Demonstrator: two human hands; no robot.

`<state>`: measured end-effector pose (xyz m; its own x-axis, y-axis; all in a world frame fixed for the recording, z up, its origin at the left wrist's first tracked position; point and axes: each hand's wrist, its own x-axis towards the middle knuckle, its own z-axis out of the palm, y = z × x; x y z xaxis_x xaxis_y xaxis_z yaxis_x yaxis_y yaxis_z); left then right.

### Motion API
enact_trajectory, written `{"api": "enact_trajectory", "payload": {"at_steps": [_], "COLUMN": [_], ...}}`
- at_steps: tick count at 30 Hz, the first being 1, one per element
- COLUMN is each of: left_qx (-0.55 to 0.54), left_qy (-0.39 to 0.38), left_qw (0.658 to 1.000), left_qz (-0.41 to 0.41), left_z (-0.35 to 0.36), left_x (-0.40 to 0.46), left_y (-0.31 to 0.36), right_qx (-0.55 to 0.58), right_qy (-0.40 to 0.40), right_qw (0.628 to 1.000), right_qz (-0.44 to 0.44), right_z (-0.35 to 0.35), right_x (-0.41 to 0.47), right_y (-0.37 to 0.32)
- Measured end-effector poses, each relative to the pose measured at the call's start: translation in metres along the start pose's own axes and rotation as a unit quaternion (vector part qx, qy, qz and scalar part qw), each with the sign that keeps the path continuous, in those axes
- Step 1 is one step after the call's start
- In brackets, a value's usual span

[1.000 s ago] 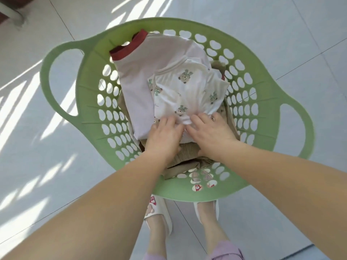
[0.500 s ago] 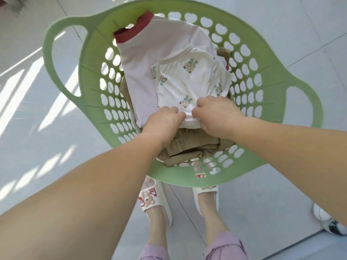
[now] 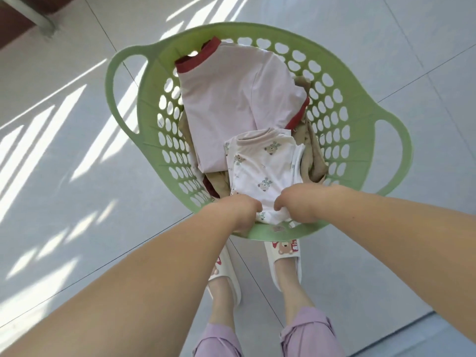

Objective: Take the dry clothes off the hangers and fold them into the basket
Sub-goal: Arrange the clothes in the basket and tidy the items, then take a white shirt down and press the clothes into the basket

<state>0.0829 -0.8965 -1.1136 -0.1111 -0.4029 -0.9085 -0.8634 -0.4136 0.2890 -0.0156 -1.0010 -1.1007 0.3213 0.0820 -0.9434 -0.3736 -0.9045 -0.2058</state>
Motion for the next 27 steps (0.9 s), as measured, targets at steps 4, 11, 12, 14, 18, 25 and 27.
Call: {"api": "enact_trajectory", "payload": {"at_steps": [4, 11, 12, 14, 18, 25, 27], "left_qx": [-0.077, -0.103, -0.097, -0.084, -0.065, -0.002, 0.030], "left_qy": [0.077, 0.222, 0.237, 0.265, 0.327, 0.451, 0.479], "left_qw": [0.994, 0.969, 0.966, 0.960, 0.942, 0.891, 0.876], "left_qz": [-0.012, 0.026, 0.031, 0.031, 0.027, 0.047, 0.047], "left_z": [-0.024, -0.096, -0.107, -0.127, -0.162, -0.204, -0.218], "left_x": [-0.025, -0.132, -0.151, -0.195, -0.285, -0.457, -0.506], "left_y": [-0.001, 0.010, 0.012, 0.013, 0.018, 0.038, 0.045], "right_qx": [0.074, 0.090, 0.096, 0.107, 0.121, 0.046, 0.034], "right_qy": [0.095, 0.197, 0.209, 0.233, 0.270, 0.370, 0.406], "right_qw": [0.993, 0.976, 0.973, 0.967, 0.955, 0.927, 0.913], "right_qz": [0.020, -0.001, -0.002, -0.006, -0.023, -0.024, -0.030], "right_z": [-0.019, -0.096, -0.107, -0.128, -0.168, -0.226, -0.239], "right_x": [-0.027, -0.127, -0.144, -0.186, -0.271, -0.425, -0.470], "right_y": [-0.003, -0.032, -0.038, -0.055, -0.091, -0.156, -0.172]}}
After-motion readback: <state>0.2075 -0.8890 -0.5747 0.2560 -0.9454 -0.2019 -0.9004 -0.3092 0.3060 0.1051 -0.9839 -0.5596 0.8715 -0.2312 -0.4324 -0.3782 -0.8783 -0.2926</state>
